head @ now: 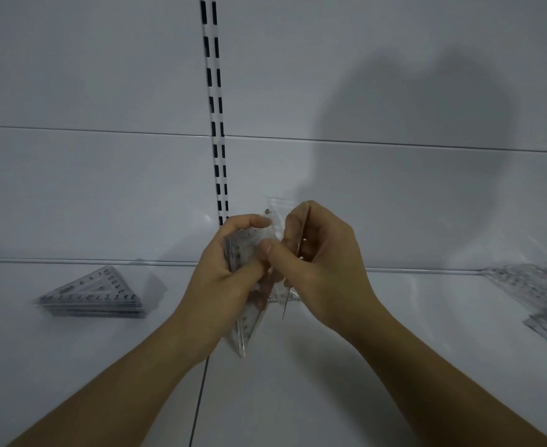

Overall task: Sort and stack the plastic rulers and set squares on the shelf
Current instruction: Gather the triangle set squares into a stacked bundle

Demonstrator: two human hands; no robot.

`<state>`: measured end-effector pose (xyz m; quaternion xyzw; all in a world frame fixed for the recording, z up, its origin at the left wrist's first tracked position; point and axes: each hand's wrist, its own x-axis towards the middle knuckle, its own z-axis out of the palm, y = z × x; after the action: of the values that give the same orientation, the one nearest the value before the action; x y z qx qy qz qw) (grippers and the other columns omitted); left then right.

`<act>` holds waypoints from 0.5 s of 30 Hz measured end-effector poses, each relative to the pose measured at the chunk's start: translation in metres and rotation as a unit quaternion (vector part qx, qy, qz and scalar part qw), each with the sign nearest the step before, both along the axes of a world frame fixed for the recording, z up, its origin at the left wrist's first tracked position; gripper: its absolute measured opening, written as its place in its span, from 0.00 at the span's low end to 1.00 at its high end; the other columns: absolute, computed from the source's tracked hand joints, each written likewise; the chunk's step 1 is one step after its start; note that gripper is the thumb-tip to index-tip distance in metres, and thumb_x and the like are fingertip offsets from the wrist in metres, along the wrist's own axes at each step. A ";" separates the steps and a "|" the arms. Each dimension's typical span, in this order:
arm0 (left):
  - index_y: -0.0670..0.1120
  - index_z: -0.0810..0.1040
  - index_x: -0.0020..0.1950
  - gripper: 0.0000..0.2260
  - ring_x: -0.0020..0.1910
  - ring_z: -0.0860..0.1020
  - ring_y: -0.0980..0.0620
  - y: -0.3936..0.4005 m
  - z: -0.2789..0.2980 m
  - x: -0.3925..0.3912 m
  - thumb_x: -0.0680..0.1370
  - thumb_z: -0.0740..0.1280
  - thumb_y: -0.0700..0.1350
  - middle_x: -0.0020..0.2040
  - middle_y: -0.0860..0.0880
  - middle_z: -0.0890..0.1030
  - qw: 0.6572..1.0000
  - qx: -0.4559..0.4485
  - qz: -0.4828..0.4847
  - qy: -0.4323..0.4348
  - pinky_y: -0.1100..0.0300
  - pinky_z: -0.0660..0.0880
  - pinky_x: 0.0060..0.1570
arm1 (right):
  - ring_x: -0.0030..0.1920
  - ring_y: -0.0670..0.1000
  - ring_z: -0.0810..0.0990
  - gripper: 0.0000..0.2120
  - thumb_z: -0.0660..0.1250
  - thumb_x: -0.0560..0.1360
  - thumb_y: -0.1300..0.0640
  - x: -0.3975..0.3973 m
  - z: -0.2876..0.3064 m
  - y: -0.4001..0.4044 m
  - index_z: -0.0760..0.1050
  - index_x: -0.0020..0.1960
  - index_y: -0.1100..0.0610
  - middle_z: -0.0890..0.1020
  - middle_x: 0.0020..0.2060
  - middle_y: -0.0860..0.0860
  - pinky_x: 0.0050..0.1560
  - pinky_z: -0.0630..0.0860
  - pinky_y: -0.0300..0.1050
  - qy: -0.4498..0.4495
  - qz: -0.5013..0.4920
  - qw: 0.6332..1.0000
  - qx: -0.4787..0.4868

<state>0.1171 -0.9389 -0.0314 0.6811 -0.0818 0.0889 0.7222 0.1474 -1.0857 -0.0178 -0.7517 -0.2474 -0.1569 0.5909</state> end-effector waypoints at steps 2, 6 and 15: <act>0.52 0.76 0.63 0.12 0.52 0.83 0.46 0.002 -0.001 0.000 0.79 0.67 0.44 0.57 0.46 0.82 0.999 -0.027 -0.042 0.005 0.56 0.80 0.44 | 0.33 0.62 0.80 0.10 0.72 0.76 0.61 0.000 0.004 -0.003 0.73 0.41 0.63 0.78 0.32 0.59 0.32 0.79 0.60 0.019 0.003 0.999 0.026; 0.56 0.76 0.64 0.21 0.44 0.79 0.47 -0.002 -0.002 -0.001 0.72 0.71 0.57 0.49 0.45 0.82 0.994 -0.031 -0.101 0.010 0.56 0.76 0.38 | 0.32 0.56 0.81 0.13 0.69 0.78 0.56 -0.003 0.016 -0.004 0.77 0.45 0.67 0.82 0.33 0.58 0.29 0.78 0.44 0.076 0.066 0.991 0.090; 0.44 0.76 0.60 0.29 0.40 0.85 0.44 0.001 0.013 0.000 0.70 0.59 0.64 0.50 0.42 0.84 0.986 -0.162 0.026 0.034 0.50 0.82 0.35 | 0.28 0.53 0.73 0.11 0.64 0.81 0.60 0.001 0.018 -0.015 0.80 0.46 0.65 0.80 0.33 0.61 0.30 0.73 0.43 0.149 0.094 0.984 0.023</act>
<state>0.1167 -0.9379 -0.0185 0.5599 -0.0240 0.0960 0.8226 0.1483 -1.1005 0.0001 -0.7263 -0.2223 0.0077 0.6504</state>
